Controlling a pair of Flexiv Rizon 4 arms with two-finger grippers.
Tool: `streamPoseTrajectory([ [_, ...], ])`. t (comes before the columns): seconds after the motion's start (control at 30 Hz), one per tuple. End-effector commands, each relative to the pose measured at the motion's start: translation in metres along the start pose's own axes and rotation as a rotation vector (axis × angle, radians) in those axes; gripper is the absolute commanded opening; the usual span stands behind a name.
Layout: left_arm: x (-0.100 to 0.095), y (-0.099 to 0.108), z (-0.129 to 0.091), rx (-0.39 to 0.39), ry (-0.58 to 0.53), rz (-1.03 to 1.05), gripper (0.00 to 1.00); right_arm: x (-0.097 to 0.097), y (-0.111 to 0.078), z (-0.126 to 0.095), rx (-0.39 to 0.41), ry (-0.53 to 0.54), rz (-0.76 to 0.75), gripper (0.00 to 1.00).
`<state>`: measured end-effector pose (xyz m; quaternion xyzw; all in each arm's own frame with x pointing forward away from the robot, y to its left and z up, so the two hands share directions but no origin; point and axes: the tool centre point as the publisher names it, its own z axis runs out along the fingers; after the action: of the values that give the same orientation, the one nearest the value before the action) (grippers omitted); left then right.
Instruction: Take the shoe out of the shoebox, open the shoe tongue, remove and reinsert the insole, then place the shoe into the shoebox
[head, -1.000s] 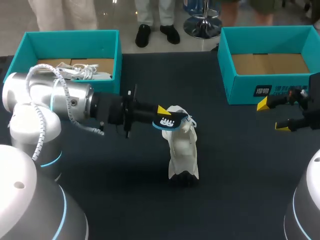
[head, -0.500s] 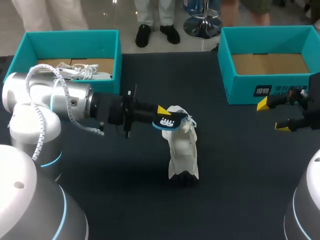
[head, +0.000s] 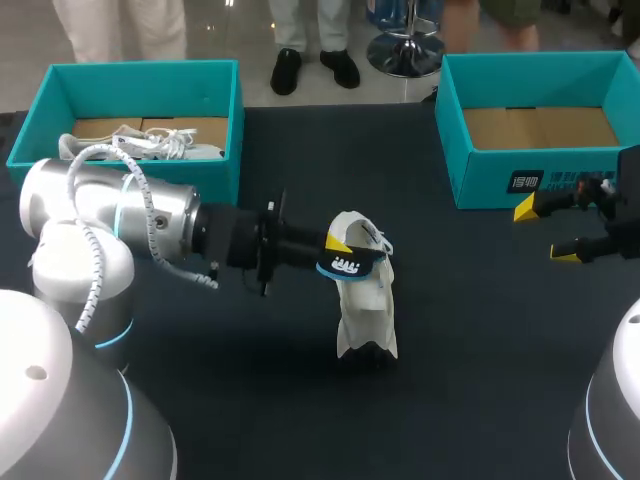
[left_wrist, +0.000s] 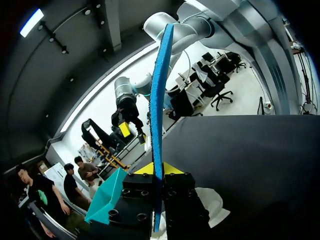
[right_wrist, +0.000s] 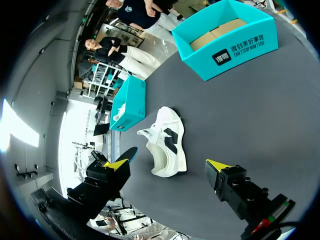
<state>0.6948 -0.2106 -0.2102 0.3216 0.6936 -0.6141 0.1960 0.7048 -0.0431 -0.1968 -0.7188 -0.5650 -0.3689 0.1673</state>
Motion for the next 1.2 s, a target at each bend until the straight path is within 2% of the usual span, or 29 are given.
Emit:
streamPoseTrajectory([
  [0.03, 0.007, 0.001, 0.005, 0.0, 0.002, -0.017, 0.0, 0.0, -0.001, 0.0, -0.001, -0.003, 0.001, 1.0],
  [0.23, 0.025, 0.008, 0.011, 0.016, 0.02, -0.045, 0.0, 0.0, -0.001, 0.0, -0.001, -0.003, 0.001, 1.0],
  [0.4, 0.033, 0.016, 0.016, -0.002, 0.012, -0.057, 0.0, 0.0, -0.001, 0.0, -0.001, -0.003, 0.001, 1.0],
  [0.57, 0.035, 0.027, 0.011, -0.024, 0.019, -0.062, 0.0, 0.0, -0.001, 0.0, -0.001, -0.003, 0.001, 1.0],
  [0.77, 0.039, 0.028, 0.006, -0.026, 0.029, -0.071, 0.0, 0.0, -0.001, 0.0, -0.001, -0.003, 0.001, 1.0],
  [1.2, 0.05, 0.046, 0.011, -0.032, 0.033, -0.096, 0.0, 0.0, -0.001, 0.0, -0.001, -0.003, 0.001, 1.0],
])
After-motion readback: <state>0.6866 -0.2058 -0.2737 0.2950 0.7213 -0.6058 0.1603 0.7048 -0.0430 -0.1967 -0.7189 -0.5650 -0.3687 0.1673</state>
